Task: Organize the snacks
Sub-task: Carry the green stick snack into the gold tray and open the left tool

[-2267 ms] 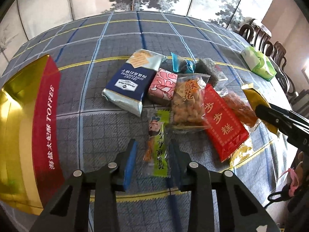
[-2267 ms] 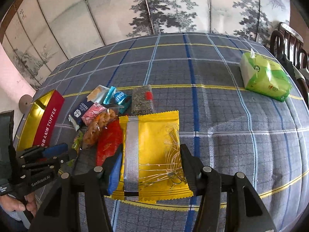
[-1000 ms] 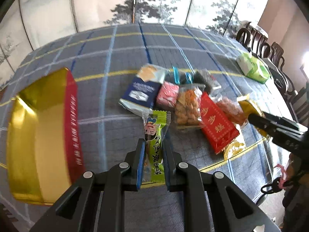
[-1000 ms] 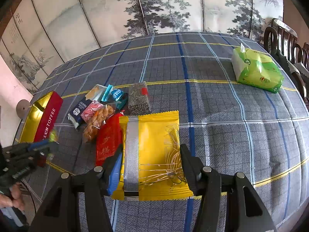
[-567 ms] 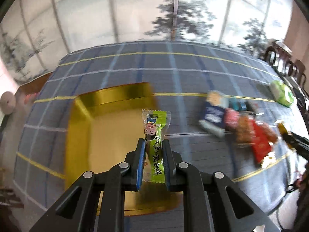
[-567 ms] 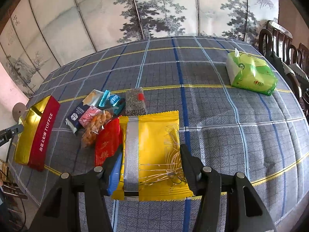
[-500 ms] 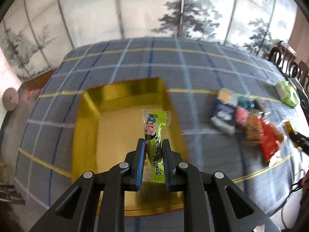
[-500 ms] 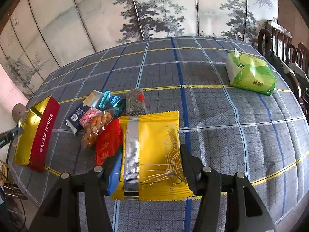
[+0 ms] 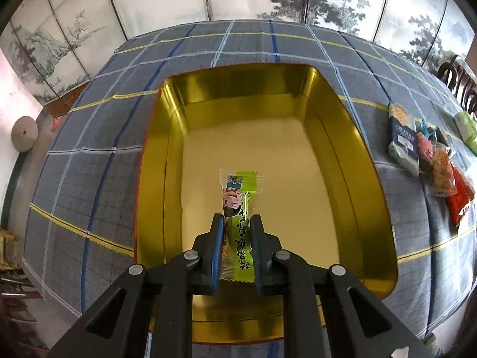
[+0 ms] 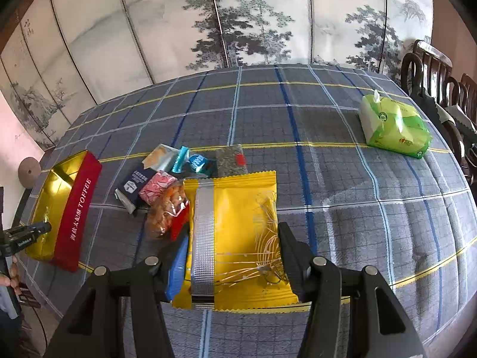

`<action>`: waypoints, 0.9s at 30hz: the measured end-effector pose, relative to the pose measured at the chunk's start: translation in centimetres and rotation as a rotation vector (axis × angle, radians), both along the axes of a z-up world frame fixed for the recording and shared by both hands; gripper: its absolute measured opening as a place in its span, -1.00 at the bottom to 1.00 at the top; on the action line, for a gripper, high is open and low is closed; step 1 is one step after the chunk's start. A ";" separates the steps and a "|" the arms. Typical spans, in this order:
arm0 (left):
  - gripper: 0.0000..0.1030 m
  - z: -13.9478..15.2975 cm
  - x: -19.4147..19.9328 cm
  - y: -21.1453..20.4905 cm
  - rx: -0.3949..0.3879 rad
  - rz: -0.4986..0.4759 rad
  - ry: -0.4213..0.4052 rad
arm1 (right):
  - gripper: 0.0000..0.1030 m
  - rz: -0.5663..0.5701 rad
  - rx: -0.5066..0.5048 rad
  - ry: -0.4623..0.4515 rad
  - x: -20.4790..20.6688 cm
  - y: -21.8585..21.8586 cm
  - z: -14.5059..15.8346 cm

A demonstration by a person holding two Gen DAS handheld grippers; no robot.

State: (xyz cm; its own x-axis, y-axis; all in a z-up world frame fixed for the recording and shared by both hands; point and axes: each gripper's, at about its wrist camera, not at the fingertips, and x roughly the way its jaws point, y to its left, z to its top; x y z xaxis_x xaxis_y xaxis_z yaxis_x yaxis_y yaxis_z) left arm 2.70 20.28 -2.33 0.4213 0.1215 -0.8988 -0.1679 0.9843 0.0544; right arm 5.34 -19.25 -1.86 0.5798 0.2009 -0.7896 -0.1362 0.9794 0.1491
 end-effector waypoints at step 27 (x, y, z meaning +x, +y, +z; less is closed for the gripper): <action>-0.38 -1.0 -0.5 0.7 0.028 0.032 0.026 | 0.09 0.058 0.004 0.012 -0.8 3.5 -0.1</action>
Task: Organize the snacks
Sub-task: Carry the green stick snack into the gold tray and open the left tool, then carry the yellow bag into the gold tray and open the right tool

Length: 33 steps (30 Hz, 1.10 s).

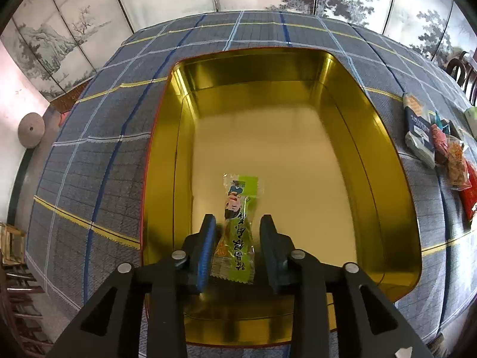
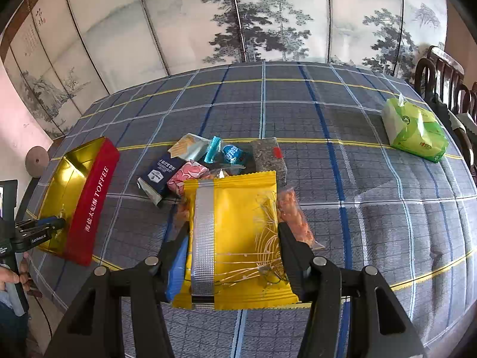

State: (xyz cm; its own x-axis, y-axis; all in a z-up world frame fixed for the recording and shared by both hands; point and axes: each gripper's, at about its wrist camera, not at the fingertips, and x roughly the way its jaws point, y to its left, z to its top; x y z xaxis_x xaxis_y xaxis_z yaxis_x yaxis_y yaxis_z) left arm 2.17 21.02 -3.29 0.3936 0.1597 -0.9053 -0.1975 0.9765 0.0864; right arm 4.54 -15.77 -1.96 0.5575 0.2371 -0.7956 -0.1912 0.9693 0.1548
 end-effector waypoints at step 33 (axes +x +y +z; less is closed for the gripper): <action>0.38 6.0 -6.3 6.0 -0.037 0.272 -0.175 | 0.09 0.381 0.001 -0.034 -1.2 20.2 2.1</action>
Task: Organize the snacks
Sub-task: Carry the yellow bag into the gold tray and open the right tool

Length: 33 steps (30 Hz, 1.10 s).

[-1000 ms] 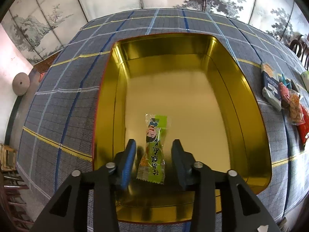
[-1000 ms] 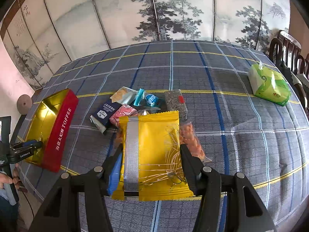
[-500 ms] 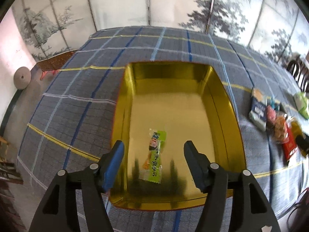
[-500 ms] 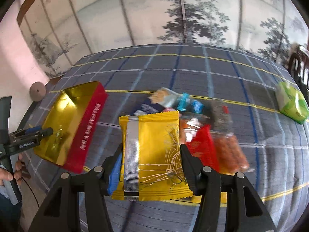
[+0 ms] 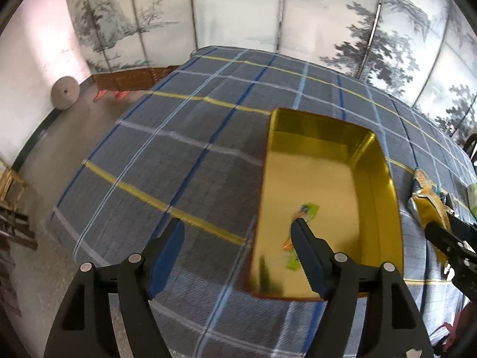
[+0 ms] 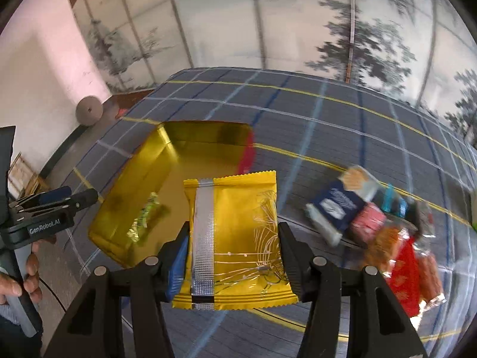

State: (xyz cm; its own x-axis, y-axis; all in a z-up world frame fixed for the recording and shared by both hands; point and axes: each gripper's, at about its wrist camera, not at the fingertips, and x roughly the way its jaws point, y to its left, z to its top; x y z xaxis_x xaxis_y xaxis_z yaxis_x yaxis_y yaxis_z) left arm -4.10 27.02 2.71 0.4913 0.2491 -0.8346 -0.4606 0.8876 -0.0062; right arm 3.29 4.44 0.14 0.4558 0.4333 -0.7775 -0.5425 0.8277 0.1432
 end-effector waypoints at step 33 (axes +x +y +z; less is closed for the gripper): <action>0.47 -0.1 -7.2 5.4 -0.048 0.187 -0.009 | 0.09 0.141 -0.120 0.031 -0.8 9.4 -4.0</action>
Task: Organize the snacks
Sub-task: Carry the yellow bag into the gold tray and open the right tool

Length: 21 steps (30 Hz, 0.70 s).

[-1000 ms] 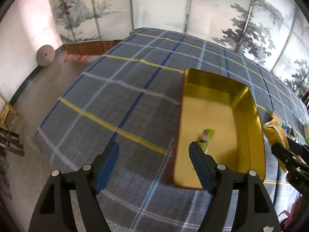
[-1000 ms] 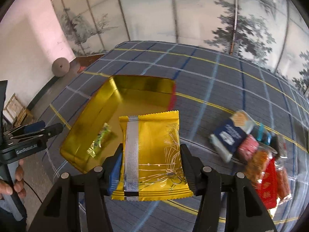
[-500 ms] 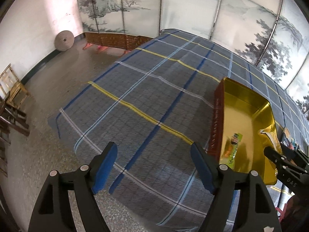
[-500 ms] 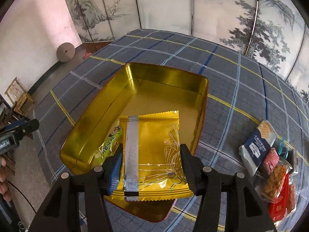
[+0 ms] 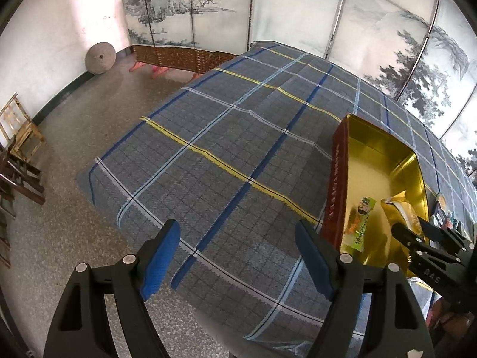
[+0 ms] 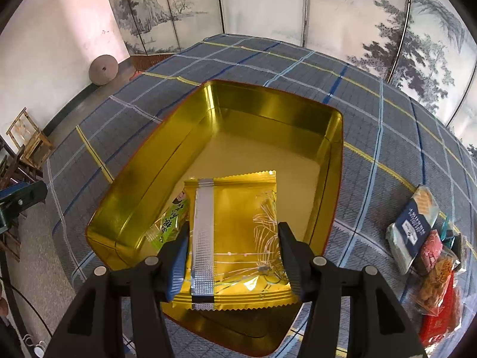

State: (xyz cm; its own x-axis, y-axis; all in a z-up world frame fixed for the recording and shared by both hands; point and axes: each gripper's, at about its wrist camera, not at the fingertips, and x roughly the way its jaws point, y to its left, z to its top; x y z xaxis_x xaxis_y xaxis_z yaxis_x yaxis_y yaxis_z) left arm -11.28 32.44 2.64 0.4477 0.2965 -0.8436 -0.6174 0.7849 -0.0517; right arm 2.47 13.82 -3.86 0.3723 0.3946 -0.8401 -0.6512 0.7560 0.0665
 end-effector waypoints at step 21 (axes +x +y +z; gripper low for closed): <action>0.48 -0.3 1.3 -1.9 -0.002 -0.058 0.023 | 0.12 0.015 0.004 0.035 -0.4 0.1 -1.0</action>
